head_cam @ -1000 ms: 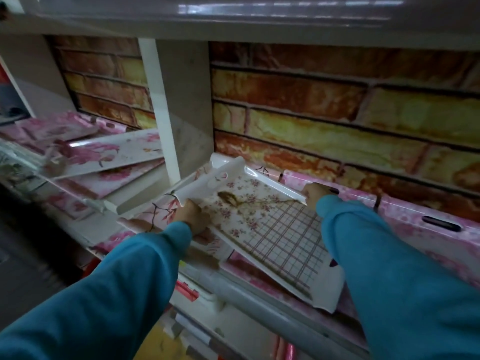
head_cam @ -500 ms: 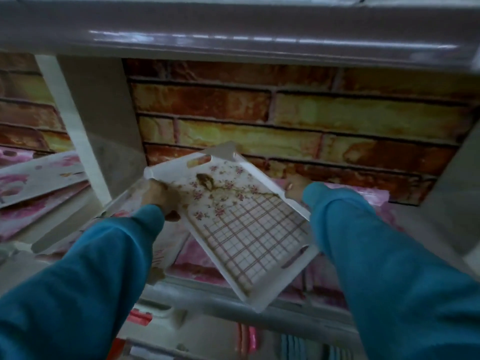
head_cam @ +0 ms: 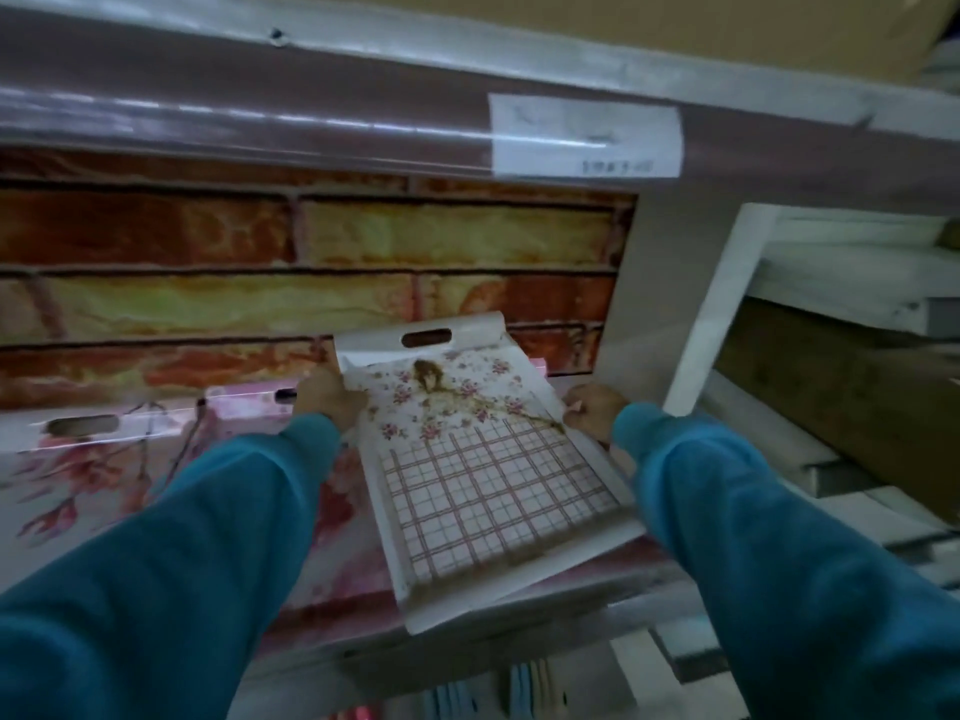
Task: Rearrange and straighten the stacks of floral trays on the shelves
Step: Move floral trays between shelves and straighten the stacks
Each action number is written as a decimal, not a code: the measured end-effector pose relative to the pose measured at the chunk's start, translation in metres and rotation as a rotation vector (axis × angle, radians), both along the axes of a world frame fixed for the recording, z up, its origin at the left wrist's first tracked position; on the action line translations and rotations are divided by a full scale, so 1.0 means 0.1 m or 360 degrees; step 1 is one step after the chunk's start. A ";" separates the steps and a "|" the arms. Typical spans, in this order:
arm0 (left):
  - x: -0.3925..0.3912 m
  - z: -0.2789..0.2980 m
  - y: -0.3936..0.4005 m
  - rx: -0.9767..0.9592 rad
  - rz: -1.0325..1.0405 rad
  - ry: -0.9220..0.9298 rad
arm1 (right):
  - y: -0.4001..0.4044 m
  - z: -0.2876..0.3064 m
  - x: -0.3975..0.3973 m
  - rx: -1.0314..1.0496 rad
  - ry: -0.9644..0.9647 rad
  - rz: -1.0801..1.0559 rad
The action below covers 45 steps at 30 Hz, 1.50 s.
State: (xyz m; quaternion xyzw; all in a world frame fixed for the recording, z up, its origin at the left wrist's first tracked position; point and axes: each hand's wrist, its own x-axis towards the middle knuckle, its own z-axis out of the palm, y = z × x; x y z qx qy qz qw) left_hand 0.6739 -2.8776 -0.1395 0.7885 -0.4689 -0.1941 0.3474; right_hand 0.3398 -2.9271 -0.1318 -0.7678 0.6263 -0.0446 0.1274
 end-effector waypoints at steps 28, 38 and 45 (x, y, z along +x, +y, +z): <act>-0.63 -0.62 -0.63 0.0354 -0.0198 -0.0776 | -0.21 -0.60 -0.51 0.0257 0.0186 0.0055; -0.54 -0.55 -0.46 0.0347 -0.0165 -0.0730 | -0.31 -0.42 -0.37 0.0152 0.0350 0.0105; 0.01 -0.31 0.10 0.0337 -0.0013 -0.0769 | -0.27 -0.06 0.47 -0.0051 -0.0028 0.0442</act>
